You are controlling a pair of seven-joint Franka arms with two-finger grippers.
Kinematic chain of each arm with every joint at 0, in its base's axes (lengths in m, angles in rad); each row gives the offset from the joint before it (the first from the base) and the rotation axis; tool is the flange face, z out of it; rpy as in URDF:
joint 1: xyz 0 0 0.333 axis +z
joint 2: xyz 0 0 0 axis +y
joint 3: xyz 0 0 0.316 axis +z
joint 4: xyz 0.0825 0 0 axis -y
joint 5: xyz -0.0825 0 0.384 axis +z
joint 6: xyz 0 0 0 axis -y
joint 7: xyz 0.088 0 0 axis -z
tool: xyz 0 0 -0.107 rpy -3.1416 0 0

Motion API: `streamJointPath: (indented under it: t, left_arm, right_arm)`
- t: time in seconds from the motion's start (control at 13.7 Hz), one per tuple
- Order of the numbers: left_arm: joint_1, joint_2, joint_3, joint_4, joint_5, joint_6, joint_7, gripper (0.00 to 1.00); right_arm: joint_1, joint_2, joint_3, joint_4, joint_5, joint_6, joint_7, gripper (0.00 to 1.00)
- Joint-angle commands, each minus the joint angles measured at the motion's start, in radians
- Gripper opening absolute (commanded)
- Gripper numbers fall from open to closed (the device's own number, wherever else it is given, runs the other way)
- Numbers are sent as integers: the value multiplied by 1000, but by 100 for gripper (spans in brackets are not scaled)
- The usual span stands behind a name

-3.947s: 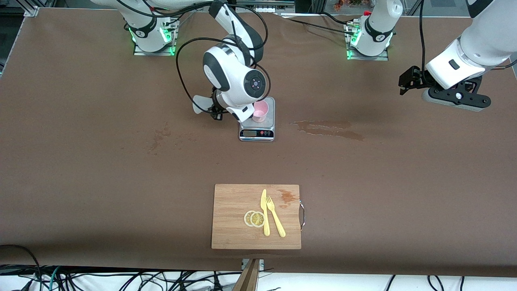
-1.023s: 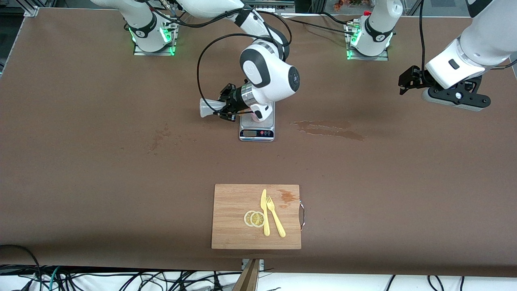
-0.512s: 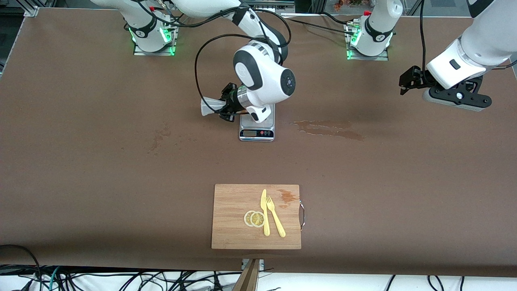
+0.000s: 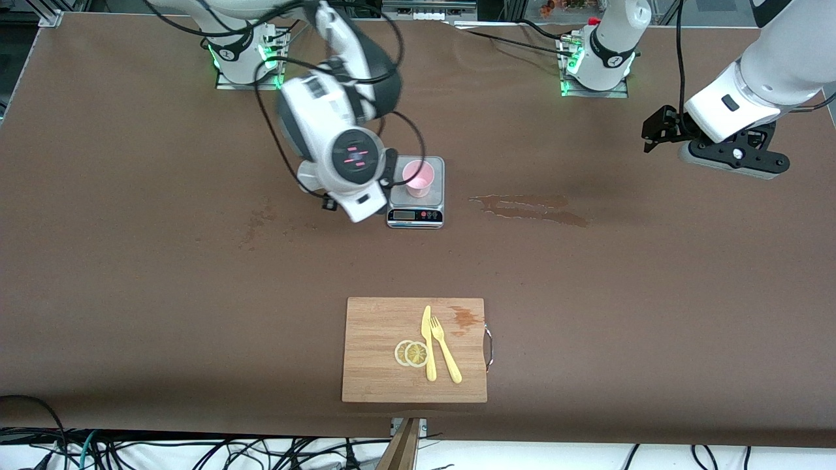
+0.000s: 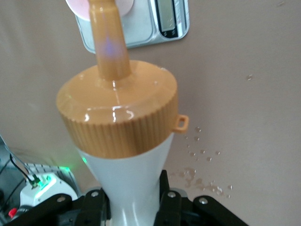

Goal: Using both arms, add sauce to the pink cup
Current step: 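Carry the sauce bottle with the right gripper back to its spot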

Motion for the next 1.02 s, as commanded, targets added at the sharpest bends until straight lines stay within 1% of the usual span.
streamJointPath:
  t: [0.0, 0.15, 0.29, 0.37, 0.44, 0.58, 0.66, 0.95]
  left_arm:
    - [-5, 6, 0, 24, 23, -22, 21, 100]
    - [-5, 6, 0, 24, 23, -22, 17, 100]
    - [-5, 6, 0, 24, 23, -22, 15, 100]
    - [-5, 6, 0, 24, 23, -22, 15, 100]
    - [-5, 5, 2, 24, 23, -22, 14, 100]
    - [-5, 5, 0, 24, 23, -22, 14, 100]
    - [-5, 5, 0, 24, 23, -22, 12, 100]
    - [-5, 6, 2, 24, 23, -22, 12, 100]
  right_arm:
    - [-107, -104, 15, -101, 110, 51, -98, 10]
    - [-184, -111, 15, -122, 209, 78, -216, 10]
    - [-250, -118, 15, -144, 257, 94, -357, 10]
    - [-284, -134, 15, -176, 292, 114, -420, 10]
    - [-314, -163, 15, -237, 329, 149, -478, 10]
    - [-380, -240, 16, -408, 343, 263, -637, 10]
    - [-419, -258, 19, -463, 369, 294, -719, 10]
    - [-546, -246, 19, -576, 549, 303, -1078, 12]
